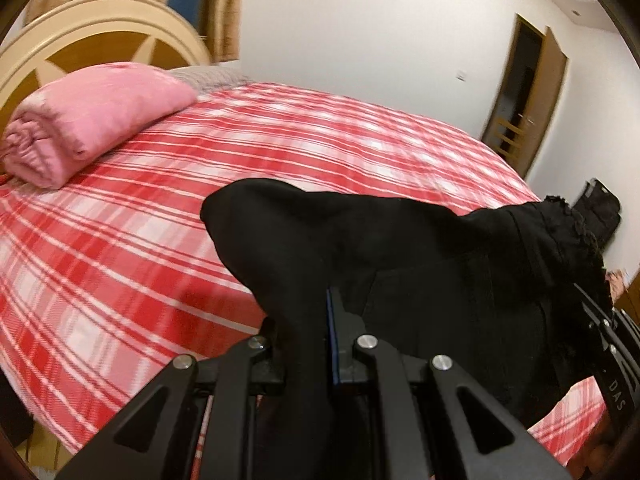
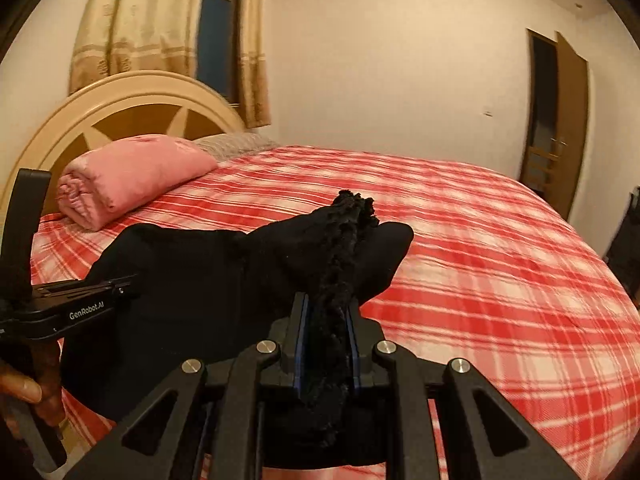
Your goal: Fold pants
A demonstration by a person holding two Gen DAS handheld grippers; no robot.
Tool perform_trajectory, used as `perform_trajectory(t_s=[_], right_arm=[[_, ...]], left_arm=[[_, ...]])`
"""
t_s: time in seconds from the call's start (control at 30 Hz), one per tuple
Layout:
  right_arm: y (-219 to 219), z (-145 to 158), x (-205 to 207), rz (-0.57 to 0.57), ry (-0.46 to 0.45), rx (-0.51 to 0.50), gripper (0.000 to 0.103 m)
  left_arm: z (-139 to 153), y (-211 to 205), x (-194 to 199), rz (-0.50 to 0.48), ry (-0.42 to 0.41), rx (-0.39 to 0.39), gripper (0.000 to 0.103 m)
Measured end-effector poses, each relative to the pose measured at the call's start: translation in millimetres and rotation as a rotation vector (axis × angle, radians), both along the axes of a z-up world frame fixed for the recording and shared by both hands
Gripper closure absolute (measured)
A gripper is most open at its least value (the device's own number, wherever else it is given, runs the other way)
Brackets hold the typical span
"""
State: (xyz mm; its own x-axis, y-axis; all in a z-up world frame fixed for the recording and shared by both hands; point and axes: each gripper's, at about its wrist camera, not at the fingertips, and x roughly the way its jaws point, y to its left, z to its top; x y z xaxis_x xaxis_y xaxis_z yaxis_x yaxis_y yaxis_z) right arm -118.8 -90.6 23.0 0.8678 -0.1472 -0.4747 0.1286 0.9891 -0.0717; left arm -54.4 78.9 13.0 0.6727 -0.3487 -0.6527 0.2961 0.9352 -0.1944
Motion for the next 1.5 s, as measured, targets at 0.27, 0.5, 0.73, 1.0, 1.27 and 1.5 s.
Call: perform_trajectory(t_s=[0.27,0.5,0.73,1.0,1.27,1.5], right_arm=[[57,3,59,0.153,-0.027,-0.006,0.086],[101,-15,113,0.26,-0.039,-0.014,0.086],[108,-80,173,0.286,0.126,-0.062,0.086],[96,-116,197,0.273,0.248,-0.127,0.066],[80,-86,172,0.255,0.157,-0.042,0.051],[93,-54,129,0.226,0.045,-0.056,0.065]], left_arm=[[5,61,23,0.157,-0.035,0.024,0.09],[6,109,44,0.303,-0.069,0.063,0.09],[-26,125,75,0.374,-0.017,0.121,0.09],[-72,134,99,0.379,0.086,0.185,0.075],[-64,152,82,0.463,0.047,0.289,0.051],[-43,154,65,0.477,-0.004,0.281,0.051]])
